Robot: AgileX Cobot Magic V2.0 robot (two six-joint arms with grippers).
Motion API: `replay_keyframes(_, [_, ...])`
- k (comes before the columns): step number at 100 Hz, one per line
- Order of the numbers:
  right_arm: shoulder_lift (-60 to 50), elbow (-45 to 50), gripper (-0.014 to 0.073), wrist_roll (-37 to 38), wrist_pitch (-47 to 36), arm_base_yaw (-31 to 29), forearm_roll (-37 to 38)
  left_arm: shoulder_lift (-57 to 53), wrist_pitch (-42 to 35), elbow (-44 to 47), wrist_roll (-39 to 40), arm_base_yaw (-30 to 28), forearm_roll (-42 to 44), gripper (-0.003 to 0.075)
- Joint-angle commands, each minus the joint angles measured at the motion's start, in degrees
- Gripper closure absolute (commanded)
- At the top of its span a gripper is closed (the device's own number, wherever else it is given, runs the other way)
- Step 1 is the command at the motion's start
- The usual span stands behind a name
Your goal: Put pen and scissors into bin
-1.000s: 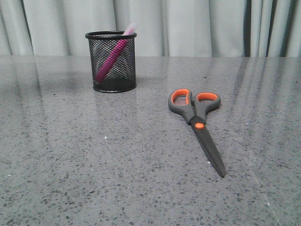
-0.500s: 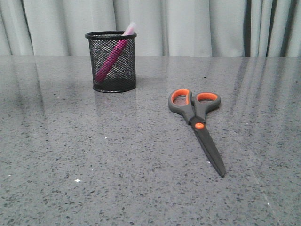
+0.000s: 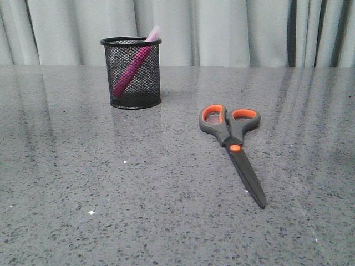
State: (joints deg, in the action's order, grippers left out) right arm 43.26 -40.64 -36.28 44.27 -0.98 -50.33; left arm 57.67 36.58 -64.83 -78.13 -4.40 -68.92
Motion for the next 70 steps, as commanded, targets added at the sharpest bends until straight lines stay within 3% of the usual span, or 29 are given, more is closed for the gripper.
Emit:
replay_keyframes(1, [0.25, -2.05, 0.0252, -2.00, -1.57, 1.18, -3.41, -5.12, -6.46, 5.09, 0.88, -0.16, -3.40, 0.0742])
replay_keyframes(25, [4.86, -7.96, 0.0252, -2.00, 4.67, 2.20, -2.51, -17.16, -16.36, 23.53, 0.68, 2.30, -4.09, 0.0742])
replay_keyframes(44, [13.21, -16.39, 0.0252, -2.00, 13.74, 2.97, -1.83, -23.86, -20.48, 30.03, 0.68, 5.36, -4.09, 0.0742])
replay_keyframes(58, [17.75, -19.89, 0.0251, -1.17, 13.84, 9.00, 3.02, -26.92, -21.91, 30.54, 0.68, 5.47, -4.09, 0.0742])
replay_keyframes(70, [20.74, -22.76, 0.0251, 4.48, 8.91, 17.03, 13.73, -27.32, -22.13, 30.54, 0.68, 5.47, -4.09, 0.0742])
